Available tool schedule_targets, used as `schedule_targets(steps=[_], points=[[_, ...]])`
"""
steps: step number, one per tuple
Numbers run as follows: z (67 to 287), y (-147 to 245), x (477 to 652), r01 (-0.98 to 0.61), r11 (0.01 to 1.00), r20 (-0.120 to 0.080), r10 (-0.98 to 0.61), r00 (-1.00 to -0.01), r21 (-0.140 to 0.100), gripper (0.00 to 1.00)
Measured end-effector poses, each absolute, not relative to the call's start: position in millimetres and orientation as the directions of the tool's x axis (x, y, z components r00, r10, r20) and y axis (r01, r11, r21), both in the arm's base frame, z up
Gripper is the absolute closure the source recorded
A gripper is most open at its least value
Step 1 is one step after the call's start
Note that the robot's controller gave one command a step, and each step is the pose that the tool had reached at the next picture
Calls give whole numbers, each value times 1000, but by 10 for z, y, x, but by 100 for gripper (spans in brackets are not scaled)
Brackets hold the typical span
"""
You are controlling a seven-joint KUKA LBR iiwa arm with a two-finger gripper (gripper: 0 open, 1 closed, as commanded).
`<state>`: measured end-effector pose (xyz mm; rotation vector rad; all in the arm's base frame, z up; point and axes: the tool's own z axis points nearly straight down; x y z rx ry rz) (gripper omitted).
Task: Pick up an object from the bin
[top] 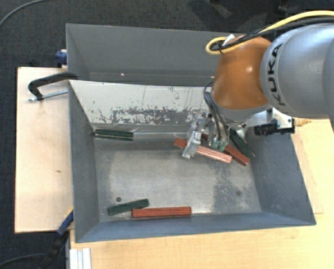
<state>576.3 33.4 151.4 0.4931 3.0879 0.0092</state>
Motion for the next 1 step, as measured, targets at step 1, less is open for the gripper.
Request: schedule_targets(steps=[1], points=[[2425,272,5818,322,947,-14,322,-947,7,100]])
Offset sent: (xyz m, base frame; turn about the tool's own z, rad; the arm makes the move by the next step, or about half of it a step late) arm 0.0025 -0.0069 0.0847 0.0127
